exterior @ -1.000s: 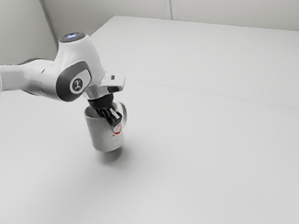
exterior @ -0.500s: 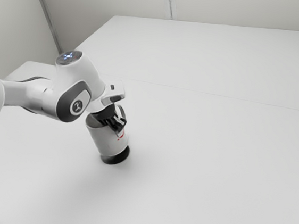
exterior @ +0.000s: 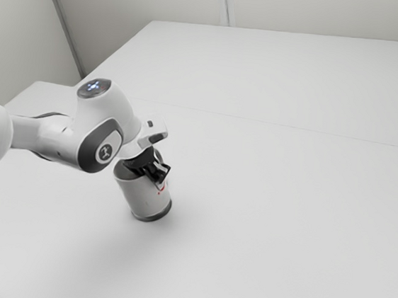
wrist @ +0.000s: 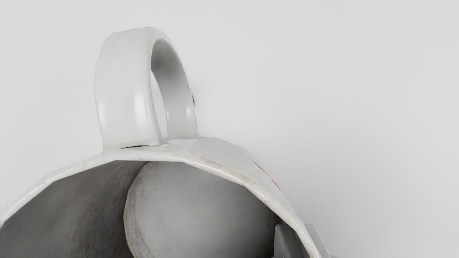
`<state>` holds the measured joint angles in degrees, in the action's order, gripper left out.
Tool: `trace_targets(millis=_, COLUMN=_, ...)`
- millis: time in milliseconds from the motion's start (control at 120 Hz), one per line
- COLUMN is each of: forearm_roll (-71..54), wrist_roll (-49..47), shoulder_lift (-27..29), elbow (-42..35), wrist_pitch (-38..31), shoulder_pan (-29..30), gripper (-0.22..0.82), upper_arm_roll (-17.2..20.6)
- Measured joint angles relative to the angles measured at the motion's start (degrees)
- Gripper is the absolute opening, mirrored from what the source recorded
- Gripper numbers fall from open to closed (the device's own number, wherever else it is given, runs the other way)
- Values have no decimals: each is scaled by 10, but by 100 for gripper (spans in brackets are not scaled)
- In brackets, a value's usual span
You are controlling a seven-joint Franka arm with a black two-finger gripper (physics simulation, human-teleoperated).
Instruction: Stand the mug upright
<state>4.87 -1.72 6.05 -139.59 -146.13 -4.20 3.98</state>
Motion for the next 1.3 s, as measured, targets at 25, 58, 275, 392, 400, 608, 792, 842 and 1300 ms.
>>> trace_targets(millis=25, forearm_roll=0, wrist_roll=-2, shoulder_lift=-1, elbow=0, wrist_pitch=0, shoulder_pan=0, gripper=-18, upper_arm_roll=0)
trace_targets(millis=58, forearm_roll=0, wrist_roll=-5, shoulder_lift=-4, elbow=0, wrist_pitch=-1, shoulder_pan=0, gripper=-18, upper_arm_roll=0)
trace_targets(millis=275, forearm_roll=0, wrist_roll=-17, shoulder_lift=-12, elbow=1, wrist_pitch=-2, shoulder_pan=0, gripper=-14, upper_arm_roll=0)
trace_targets(millis=392, forearm_roll=2, wrist_roll=-19, shoulder_lift=-11, elbow=1, wrist_pitch=-2, shoulder_pan=-1, gripper=7, upper_arm_roll=1)
trace_targets(millis=400, forearm_roll=2, wrist_roll=-19, shoulder_lift=-11, elbow=1, wrist_pitch=-2, shoulder_pan=-1, gripper=8, upper_arm_roll=1)
trace_targets(millis=608, forearm_roll=4, wrist_roll=-22, shoulder_lift=9, elbow=6, wrist_pitch=3, shoulder_pan=-2, gripper=38, upper_arm_roll=3)
trace_targets(millis=792, forearm_roll=8, wrist_roll=-22, shoulder_lift=22, elbow=44, wrist_pitch=47, shoulder_pan=2, gripper=50, upper_arm_roll=2)
trace_targets(millis=842, forearm_roll=8, wrist_roll=-22, shoulder_lift=23, elbow=65, wrist_pitch=70, shoulder_pan=3, gripper=52, upper_arm_roll=2)
trace_targets(millis=1300, forearm_roll=10, wrist_roll=-22, shoulder_lift=-6, elbow=254, wrist_pitch=313, shoulder_pan=19, gripper=58, upper_arm_roll=2)
